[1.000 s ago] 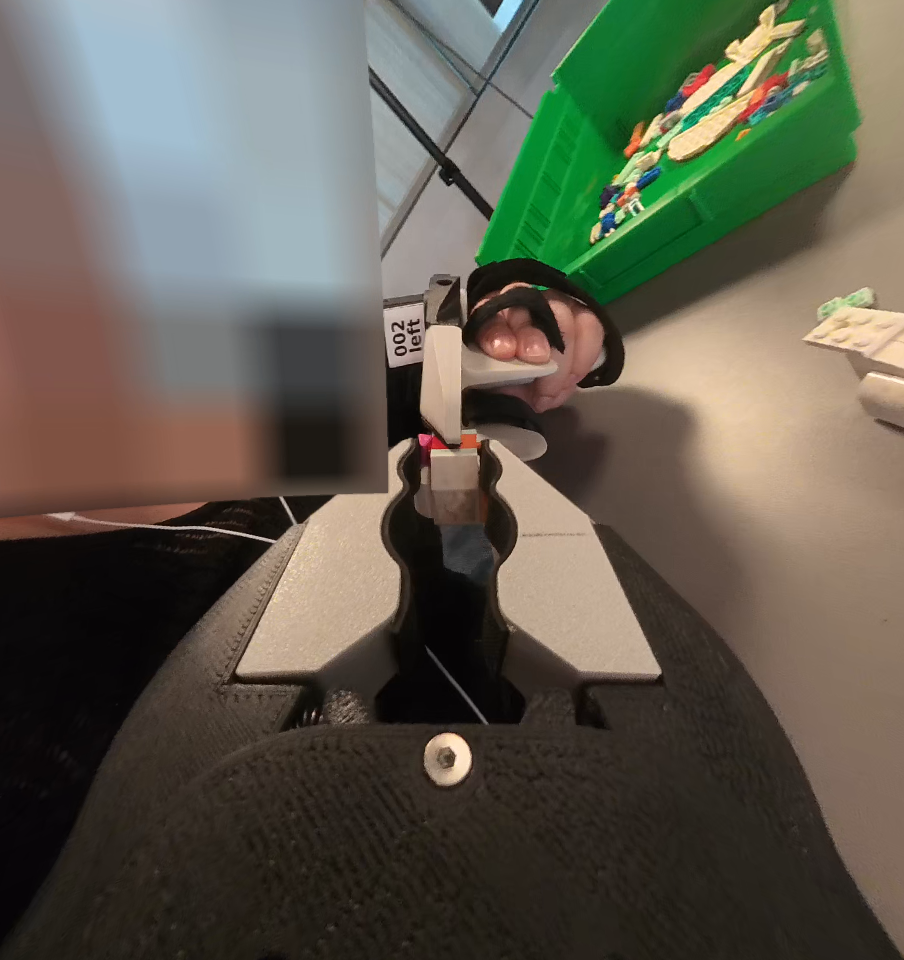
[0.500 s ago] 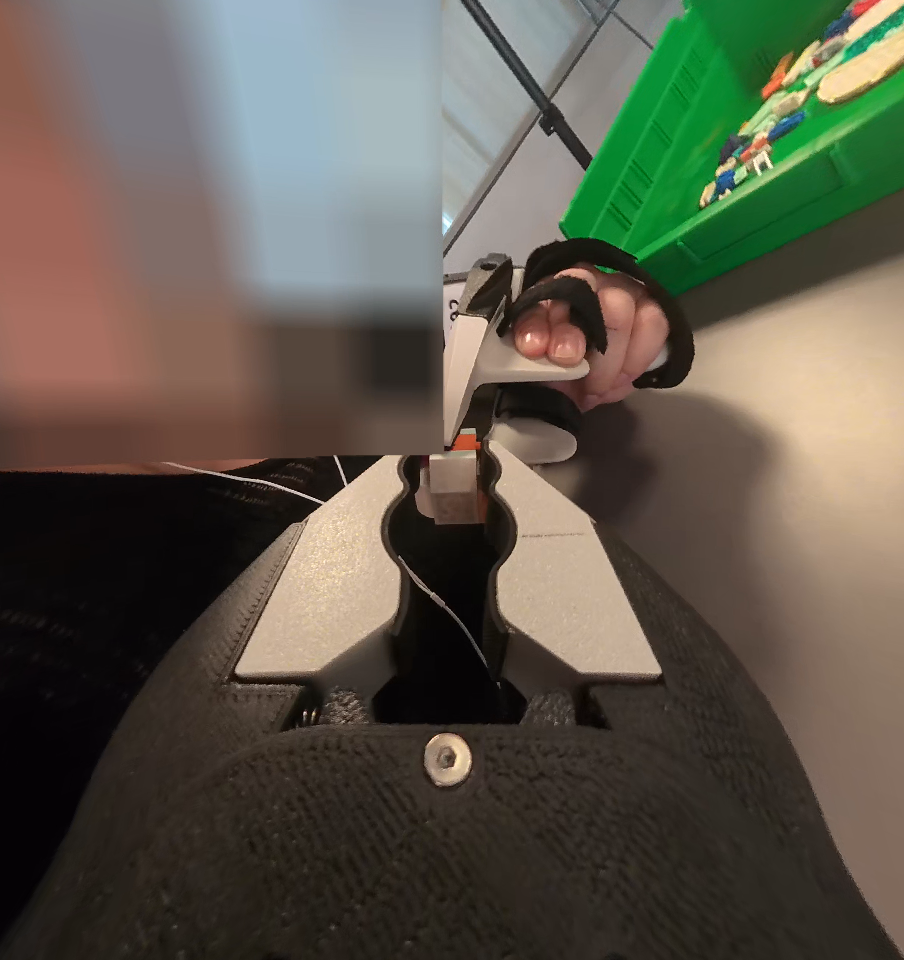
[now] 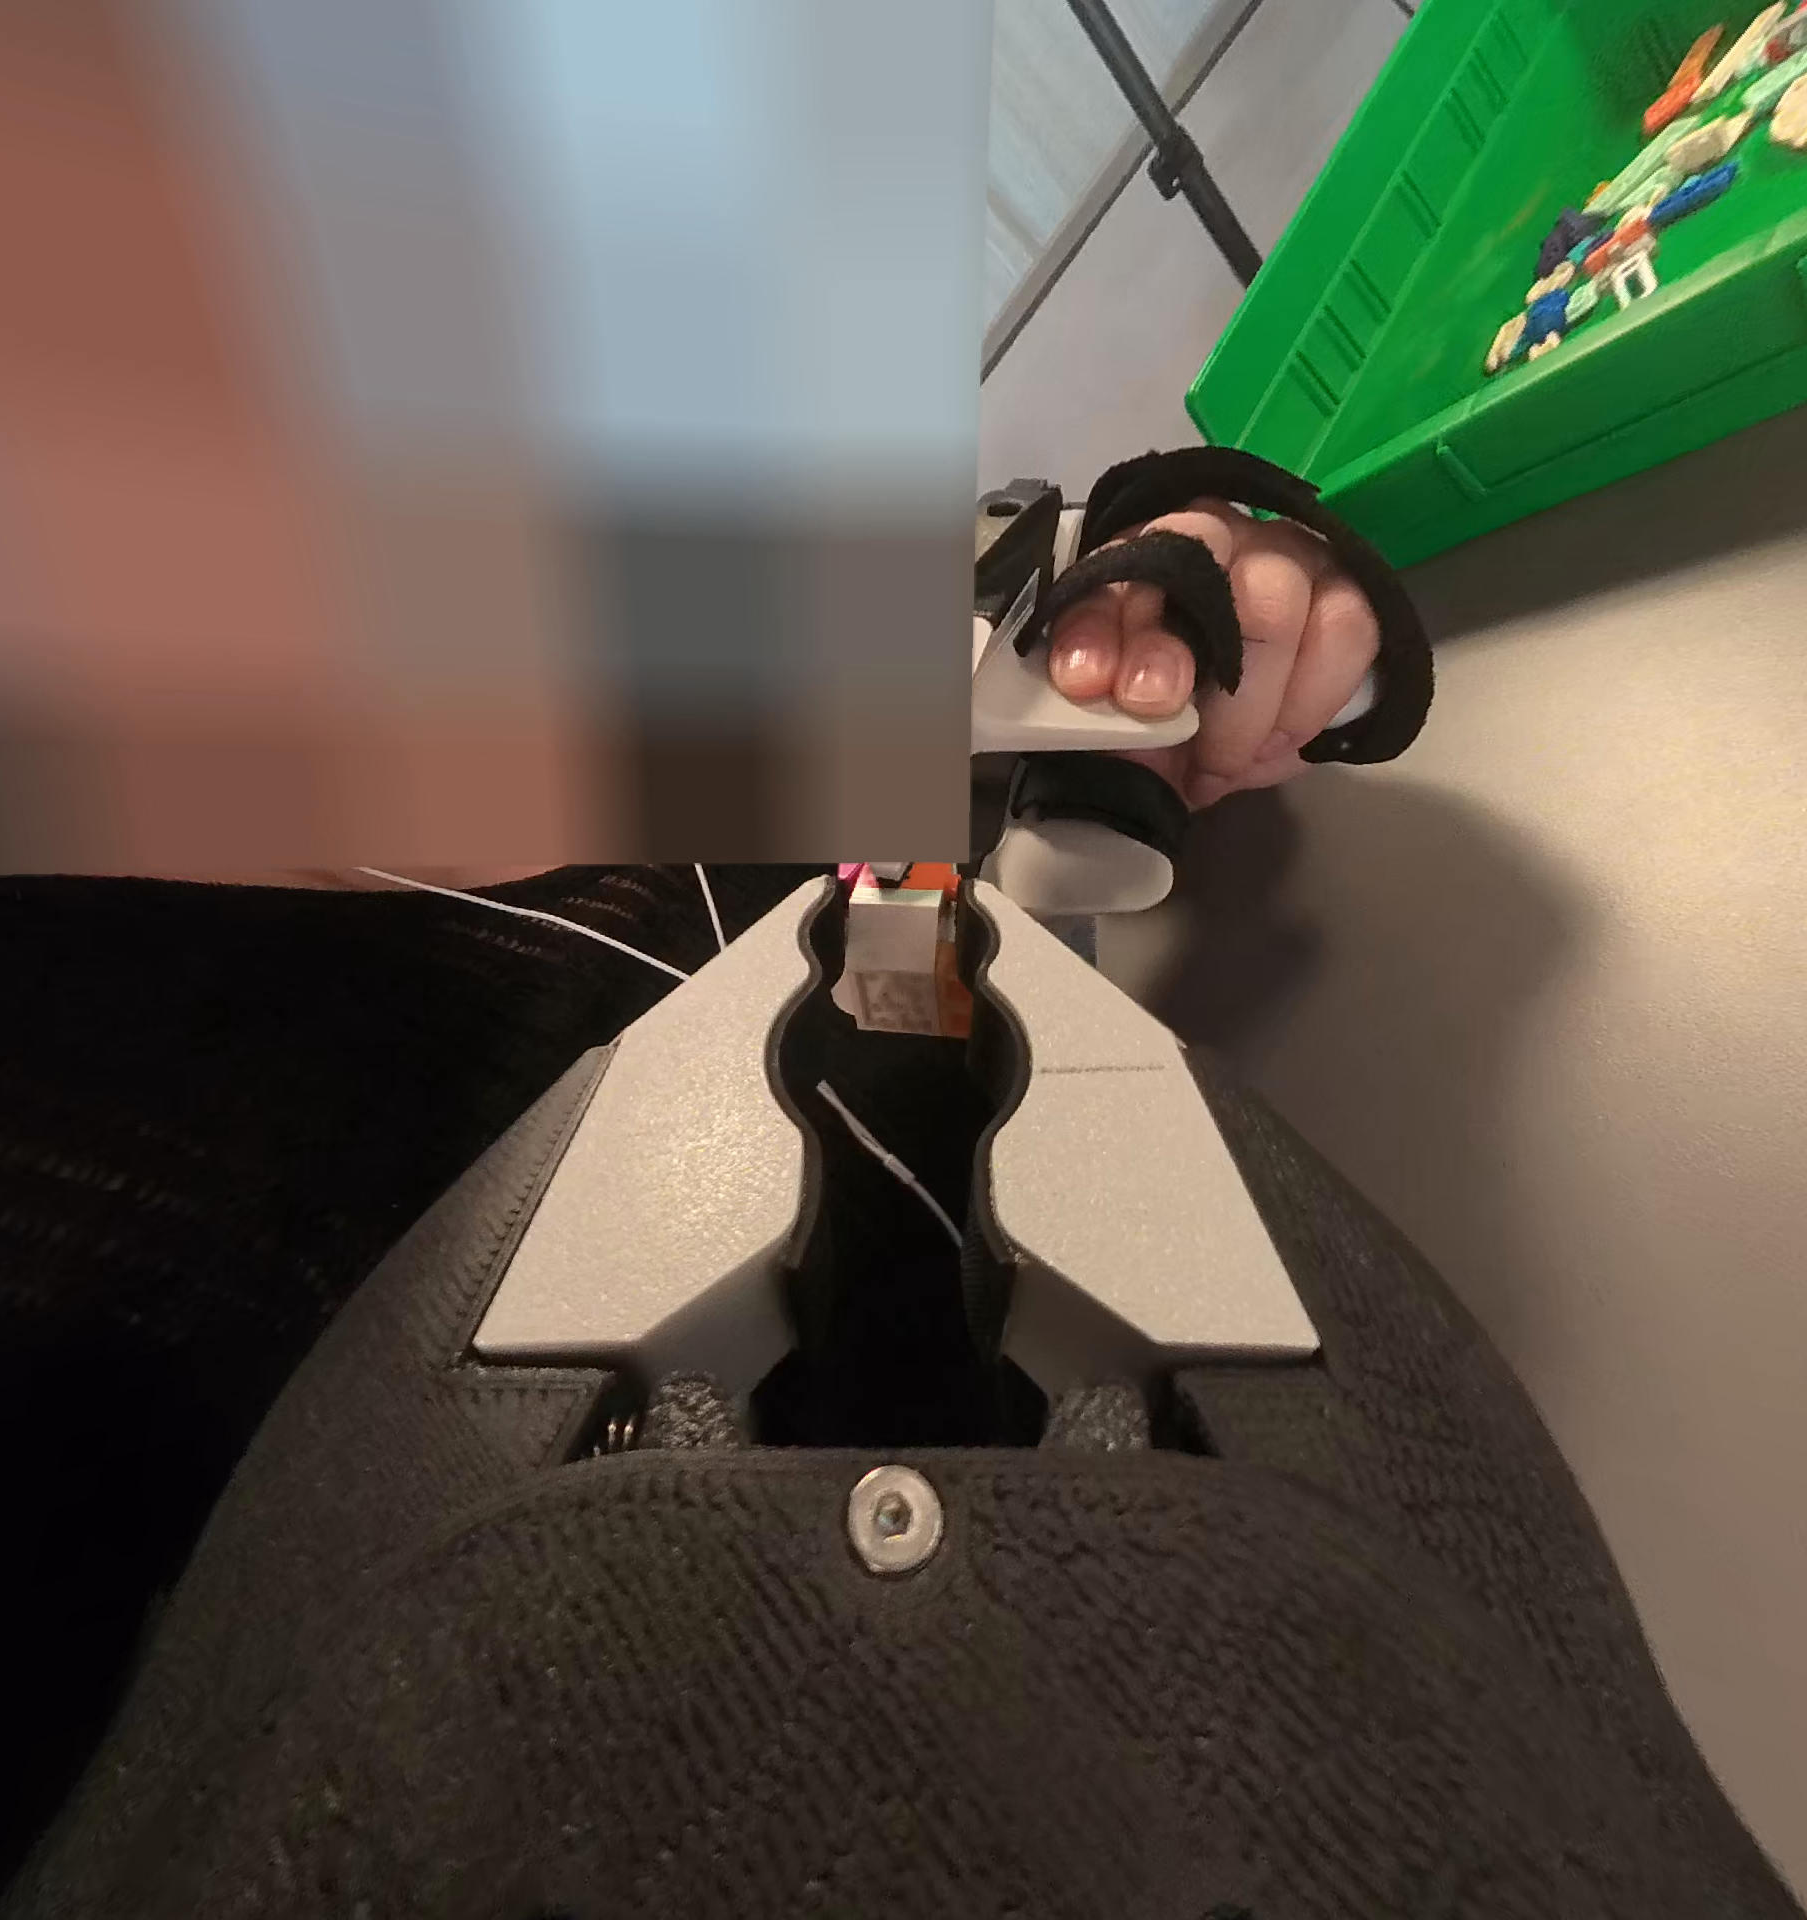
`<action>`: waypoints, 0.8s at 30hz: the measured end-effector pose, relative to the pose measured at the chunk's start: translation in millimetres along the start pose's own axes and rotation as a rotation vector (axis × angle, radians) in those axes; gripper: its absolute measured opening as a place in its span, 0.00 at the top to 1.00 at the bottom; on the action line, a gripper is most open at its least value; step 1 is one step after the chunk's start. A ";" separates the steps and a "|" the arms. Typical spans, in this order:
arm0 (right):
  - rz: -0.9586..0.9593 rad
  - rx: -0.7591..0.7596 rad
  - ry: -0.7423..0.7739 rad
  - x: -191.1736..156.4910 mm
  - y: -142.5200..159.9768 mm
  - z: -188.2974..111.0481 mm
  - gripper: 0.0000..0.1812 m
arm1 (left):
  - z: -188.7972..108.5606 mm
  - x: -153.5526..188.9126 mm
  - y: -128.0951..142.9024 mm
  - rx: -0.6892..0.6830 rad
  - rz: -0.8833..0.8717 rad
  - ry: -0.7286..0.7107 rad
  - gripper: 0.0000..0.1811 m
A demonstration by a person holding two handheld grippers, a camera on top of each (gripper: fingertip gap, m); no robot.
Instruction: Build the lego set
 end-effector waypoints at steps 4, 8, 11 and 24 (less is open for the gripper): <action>0.014 -0.002 -0.027 0.9 0.8 0.0 0.90 | 0.0 0.8 -0.6 0.003 0.001 0.003 0.82; 0.016 -0.004 -0.046 1.5 1.8 0.0 0.90 | 0.0 1.7 -1.3 0.005 0.003 0.009 0.82; 0.012 -0.002 -0.048 2.0 2.5 -0.4 0.90 | 0.2 2.1 -1.0 0.002 0.004 0.011 0.82; -0.292 0.053 0.397 16.0 4.9 -32.0 0.69 | -1.0 -20.3 26.2 -0.153 -0.249 -0.064 0.82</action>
Point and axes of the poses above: each gripper's, where its closed fingertips meet, z out along the fingers, y out of its underside, x = y × z across the jaws, the point moved 8 cm from there along -z, back along the fingers, and after that the axes turned 4 degrees about -z, right-handed, at the moved point
